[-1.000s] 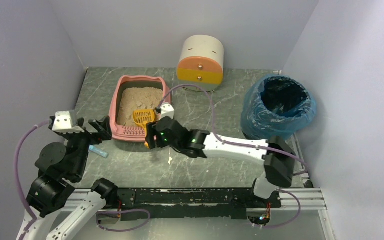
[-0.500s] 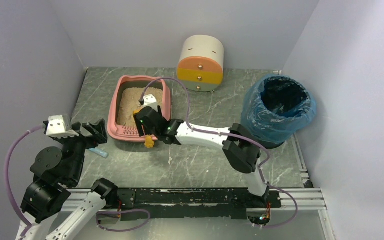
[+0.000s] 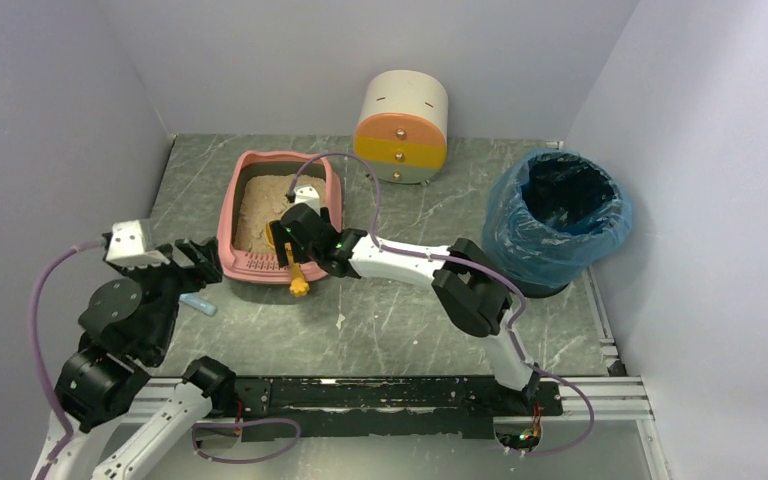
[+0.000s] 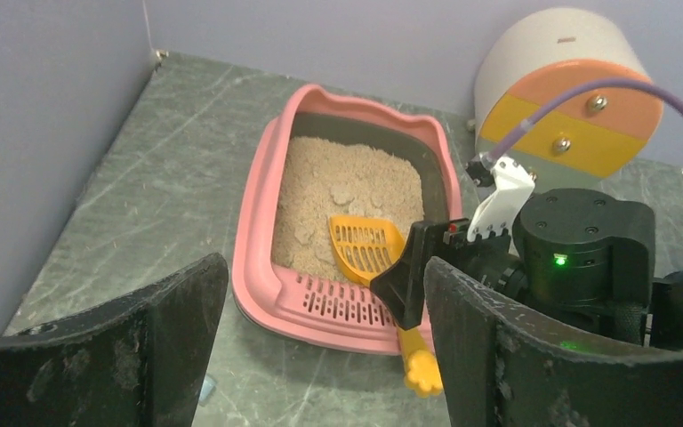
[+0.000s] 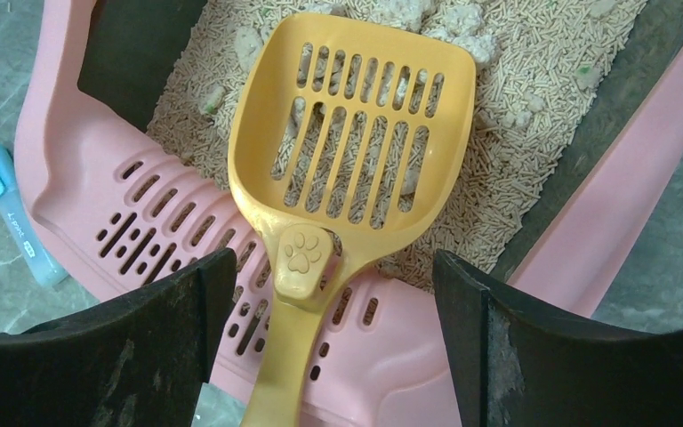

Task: Clean the litter box

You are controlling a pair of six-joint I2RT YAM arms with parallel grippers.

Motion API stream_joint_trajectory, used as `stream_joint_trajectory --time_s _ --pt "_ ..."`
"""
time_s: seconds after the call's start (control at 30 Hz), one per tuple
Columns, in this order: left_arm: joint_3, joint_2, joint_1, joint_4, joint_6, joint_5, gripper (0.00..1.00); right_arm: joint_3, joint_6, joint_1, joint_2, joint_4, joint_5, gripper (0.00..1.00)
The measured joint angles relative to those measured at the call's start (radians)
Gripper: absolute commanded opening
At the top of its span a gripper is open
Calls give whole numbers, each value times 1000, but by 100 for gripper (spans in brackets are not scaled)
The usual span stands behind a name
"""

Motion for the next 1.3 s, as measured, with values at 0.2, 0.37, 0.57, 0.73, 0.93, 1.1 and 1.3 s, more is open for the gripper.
stream_joint_trajectory --time_s 0.2,0.37,0.57,0.73,0.93,1.1,1.3 --pt "-22 182 0 -11 -85 19 81 -56 -17 -13 -40 31 -32 83" --pt "-55 302 0 -11 -159 45 82 -121 -36 -36 -87 54 -63 81" --pt "-42 428 5 18 -201 42 79 -165 -67 -55 -113 71 -82 76" --pt "-21 529 73 58 -222 97 79 -240 -82 -63 -166 95 -95 74" --pt "-6 598 235 93 -229 199 77 -343 -103 -104 -264 107 -140 72" --pt "-6 712 354 159 -226 319 73 -412 -173 -156 -321 42 -167 72" --pt "1 880 406 218 -217 367 65 -377 -245 -159 -317 -16 -249 67"
